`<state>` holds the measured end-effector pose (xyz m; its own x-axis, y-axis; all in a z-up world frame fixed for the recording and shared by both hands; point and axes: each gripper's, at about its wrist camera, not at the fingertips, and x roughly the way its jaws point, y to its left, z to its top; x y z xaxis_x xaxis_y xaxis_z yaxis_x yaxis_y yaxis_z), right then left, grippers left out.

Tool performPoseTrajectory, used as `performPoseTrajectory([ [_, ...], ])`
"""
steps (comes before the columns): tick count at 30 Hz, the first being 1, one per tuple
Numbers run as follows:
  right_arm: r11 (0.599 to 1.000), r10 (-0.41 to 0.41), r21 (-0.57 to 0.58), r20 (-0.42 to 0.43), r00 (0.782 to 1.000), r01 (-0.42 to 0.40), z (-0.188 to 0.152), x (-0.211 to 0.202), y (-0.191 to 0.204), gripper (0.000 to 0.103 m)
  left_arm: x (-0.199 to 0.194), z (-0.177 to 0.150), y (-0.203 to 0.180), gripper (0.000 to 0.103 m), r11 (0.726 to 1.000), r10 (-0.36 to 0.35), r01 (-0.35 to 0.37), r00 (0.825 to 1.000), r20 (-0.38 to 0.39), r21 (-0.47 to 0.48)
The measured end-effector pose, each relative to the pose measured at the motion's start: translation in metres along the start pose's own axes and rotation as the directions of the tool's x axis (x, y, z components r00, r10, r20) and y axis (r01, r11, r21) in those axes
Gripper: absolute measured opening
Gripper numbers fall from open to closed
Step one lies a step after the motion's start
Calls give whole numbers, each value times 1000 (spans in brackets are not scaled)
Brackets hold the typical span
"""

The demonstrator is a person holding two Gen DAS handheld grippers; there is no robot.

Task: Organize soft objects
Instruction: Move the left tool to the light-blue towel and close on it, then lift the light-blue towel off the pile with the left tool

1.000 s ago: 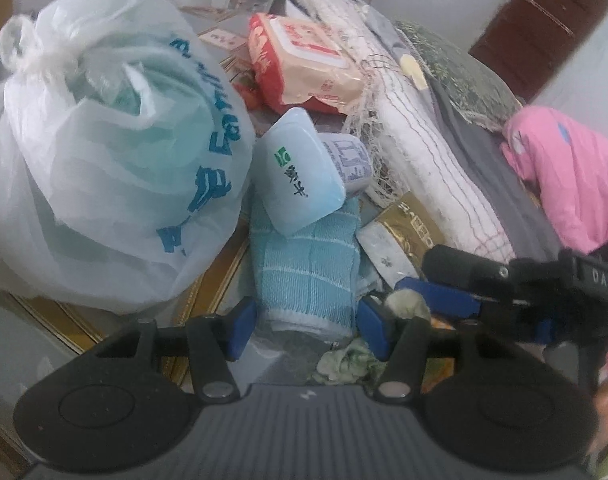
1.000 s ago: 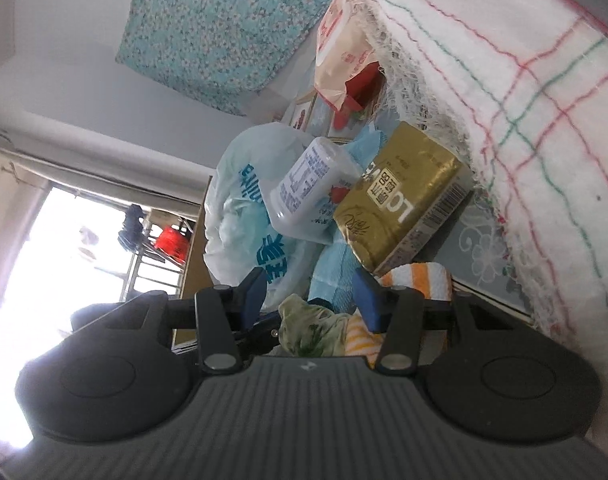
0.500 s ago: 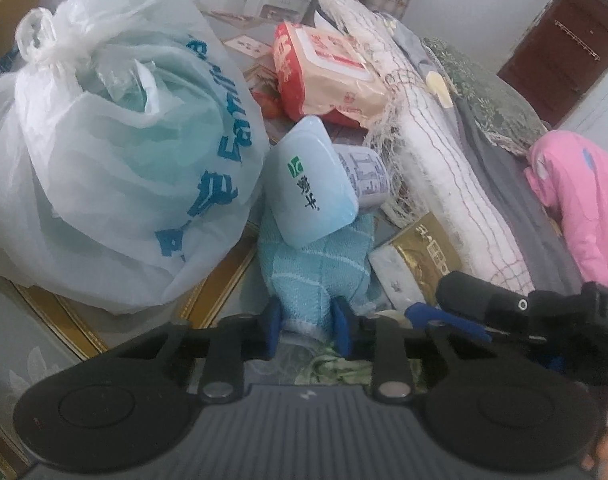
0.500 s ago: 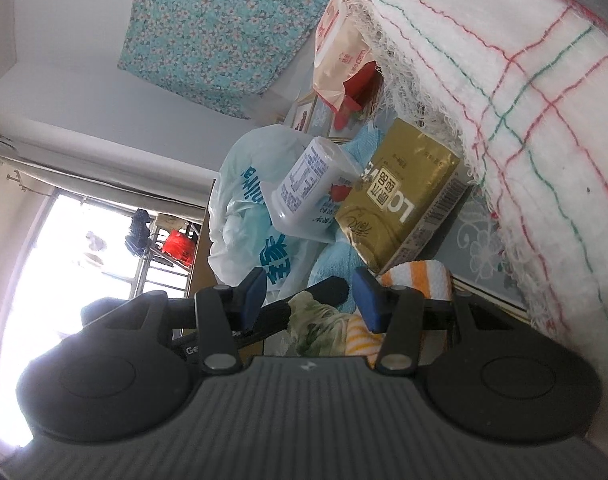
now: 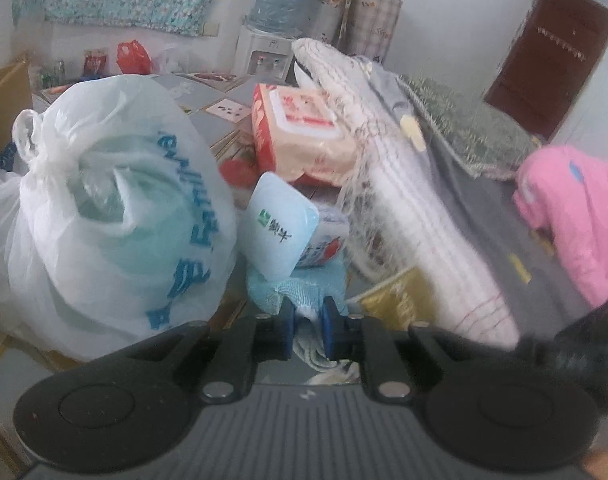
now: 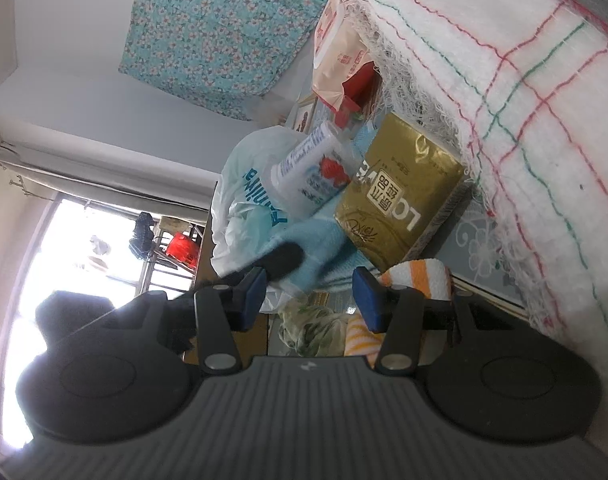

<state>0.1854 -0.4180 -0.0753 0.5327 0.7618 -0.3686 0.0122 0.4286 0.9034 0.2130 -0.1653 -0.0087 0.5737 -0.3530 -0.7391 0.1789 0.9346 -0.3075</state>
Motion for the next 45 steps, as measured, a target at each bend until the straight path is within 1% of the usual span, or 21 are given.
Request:
performPoseTrajectory([
  [4, 1000, 5, 8, 2, 1000, -5, 0, -1, -1, 48, -5, 12, 0, 14, 998, -37, 37, 999, 6, -41],
  [8, 1000, 13, 18, 6, 1000, -13, 0, -1, -3, 48, -12, 19, 0, 14, 997, -48, 48, 999, -1, -53],
  [11, 999, 21, 26, 9, 1000, -22, 0, -2, -5, 48, -21, 21, 4, 14, 995, -69, 69, 998, -8, -72],
  [14, 999, 33, 42, 11, 999, -33, 1, -3, -9, 48, -38, 20, 8, 14, 992, -95, 95, 995, 2, -84],
  [20, 997, 45, 59, 15, 999, -46, 0, -4, -13, 48, -80, 9, 17, 14, 986, -132, 134, 991, 32, -95],
  [26, 998, 36, 49, 17, 999, -37, -1, -3, -10, 49, -115, -17, 44, 14, 974, -165, 169, 986, 34, -154],
  [29, 999, 28, 42, 21, 999, -29, -2, -2, -9, 49, -127, -37, 60, 14, 976, -125, 130, 991, 39, -176],
  [32, 999, 16, 28, 26, 1000, -17, -3, -1, -6, 49, -131, -56, 75, 14, 974, -94, 99, 995, 34, -202],
  [33, 1000, 9, 20, 28, 1000, -10, -3, -1, -5, 49, -131, -64, 79, 14, 975, -74, 78, 997, 26, -209],
  [35, 1000, -5, 3, 34, 999, 5, -5, 1, -1, 49, -129, -77, 84, 14, 978, -43, 44, 999, 13, -202],
  [37, 1000, -22, -19, 39, 999, 23, -6, 3, 3, 49, -128, -92, 86, 14, 983, 4, -3, 1000, 7, -184],
  [39, 997, -49, -56, 48, 998, 52, -8, 5, 9, 49, -128, -104, 87, 15, 986, 53, -51, 999, 8, -158],
  [41, 989, -84, -113, 67, 994, 91, -12, 5, 20, 54, -131, -116, 90, 15, 988, 94, -91, 995, 22, -128],
  [43, 972, -126, -184, 97, 987, 143, -17, 3, 37, 58, -133, -124, 93, 15, 986, 125, -120, 991, 40, -112],
  [45, 951, -129, -266, 116, 985, 156, -24, -1, 57, 58, -133, -127, 94, 16, 985, 144, -138, 988, 52, -98],
])
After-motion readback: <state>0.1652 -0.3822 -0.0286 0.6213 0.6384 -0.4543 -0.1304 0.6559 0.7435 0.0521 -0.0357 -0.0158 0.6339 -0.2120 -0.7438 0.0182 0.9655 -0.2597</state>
